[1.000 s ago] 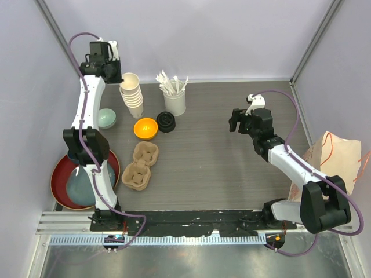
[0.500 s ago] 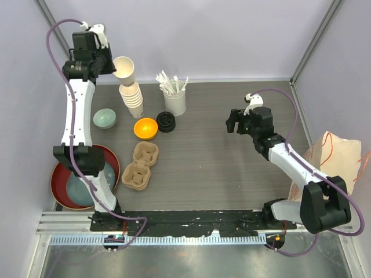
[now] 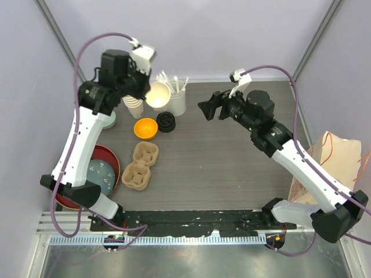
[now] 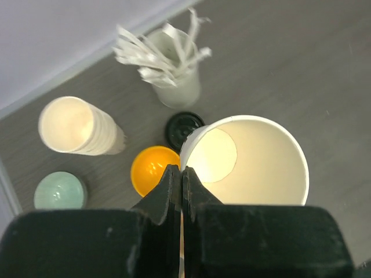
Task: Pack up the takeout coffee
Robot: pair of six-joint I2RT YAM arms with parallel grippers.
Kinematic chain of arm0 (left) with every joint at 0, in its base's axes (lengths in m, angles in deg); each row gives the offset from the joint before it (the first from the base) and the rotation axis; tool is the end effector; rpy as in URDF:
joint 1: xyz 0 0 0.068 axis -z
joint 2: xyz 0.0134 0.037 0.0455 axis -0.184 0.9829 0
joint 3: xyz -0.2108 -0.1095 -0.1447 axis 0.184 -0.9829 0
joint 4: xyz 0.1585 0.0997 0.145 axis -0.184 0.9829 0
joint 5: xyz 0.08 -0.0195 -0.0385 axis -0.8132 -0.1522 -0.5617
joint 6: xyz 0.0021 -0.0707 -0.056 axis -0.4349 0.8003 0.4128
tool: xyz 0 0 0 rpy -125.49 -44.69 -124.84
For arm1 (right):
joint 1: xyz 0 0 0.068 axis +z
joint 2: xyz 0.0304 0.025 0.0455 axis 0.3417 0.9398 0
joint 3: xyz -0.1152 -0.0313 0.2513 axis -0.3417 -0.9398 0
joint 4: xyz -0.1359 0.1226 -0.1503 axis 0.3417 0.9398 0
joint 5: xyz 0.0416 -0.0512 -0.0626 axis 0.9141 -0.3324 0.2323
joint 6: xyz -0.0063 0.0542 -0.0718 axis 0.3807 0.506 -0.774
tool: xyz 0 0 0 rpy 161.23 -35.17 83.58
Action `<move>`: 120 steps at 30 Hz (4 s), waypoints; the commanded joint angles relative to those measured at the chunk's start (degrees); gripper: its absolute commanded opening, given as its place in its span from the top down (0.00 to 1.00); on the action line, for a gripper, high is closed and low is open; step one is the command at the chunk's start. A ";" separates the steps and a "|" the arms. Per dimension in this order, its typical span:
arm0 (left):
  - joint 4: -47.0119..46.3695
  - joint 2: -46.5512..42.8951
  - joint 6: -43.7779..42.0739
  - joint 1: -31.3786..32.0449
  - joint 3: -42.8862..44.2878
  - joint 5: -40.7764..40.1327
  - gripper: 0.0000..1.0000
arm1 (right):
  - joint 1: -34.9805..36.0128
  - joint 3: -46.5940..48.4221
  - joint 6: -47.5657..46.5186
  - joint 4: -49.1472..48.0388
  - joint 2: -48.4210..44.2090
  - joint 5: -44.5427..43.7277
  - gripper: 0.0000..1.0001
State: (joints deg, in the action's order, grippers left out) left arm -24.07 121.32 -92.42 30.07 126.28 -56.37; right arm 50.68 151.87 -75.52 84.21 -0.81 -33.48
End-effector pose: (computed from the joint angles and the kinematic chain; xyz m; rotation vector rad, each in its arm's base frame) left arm 0.2937 -0.1094 0.4728 0.4523 1.9950 -0.2371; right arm 0.2480 0.1534 0.3974 -0.3417 1.7154 0.5998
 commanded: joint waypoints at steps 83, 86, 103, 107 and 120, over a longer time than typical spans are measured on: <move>-12.50 25.68 2.40 -15.68 7.27 -14.07 0.30 | -9.25 -3.04 -4.26 16.22 9.73 -0.80 0.32; -13.99 27.00 2.12 -16.56 7.27 -13.03 0.32 | -9.25 -3.04 -4.69 16.31 9.12 -1.07 0.32; -13.38 31.04 2.56 -17.79 7.45 -6.96 0.72 | -9.25 -3.13 -5.93 16.66 8.68 -1.42 0.32; -13.12 30.70 2.82 -17.79 7.54 -7.31 0.87 | -9.25 -3.22 -5.84 16.66 8.68 -1.24 0.32; -11.36 25.96 6.51 -17.88 7.45 -5.90 1.00 | -9.25 -3.13 -5.84 17.19 8.85 -1.07 0.32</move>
State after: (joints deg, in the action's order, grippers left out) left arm -35.53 152.79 -87.72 12.45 131.46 -63.65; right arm 41.35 146.82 -80.83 101.80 9.55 -35.01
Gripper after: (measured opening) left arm 0.014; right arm 0.678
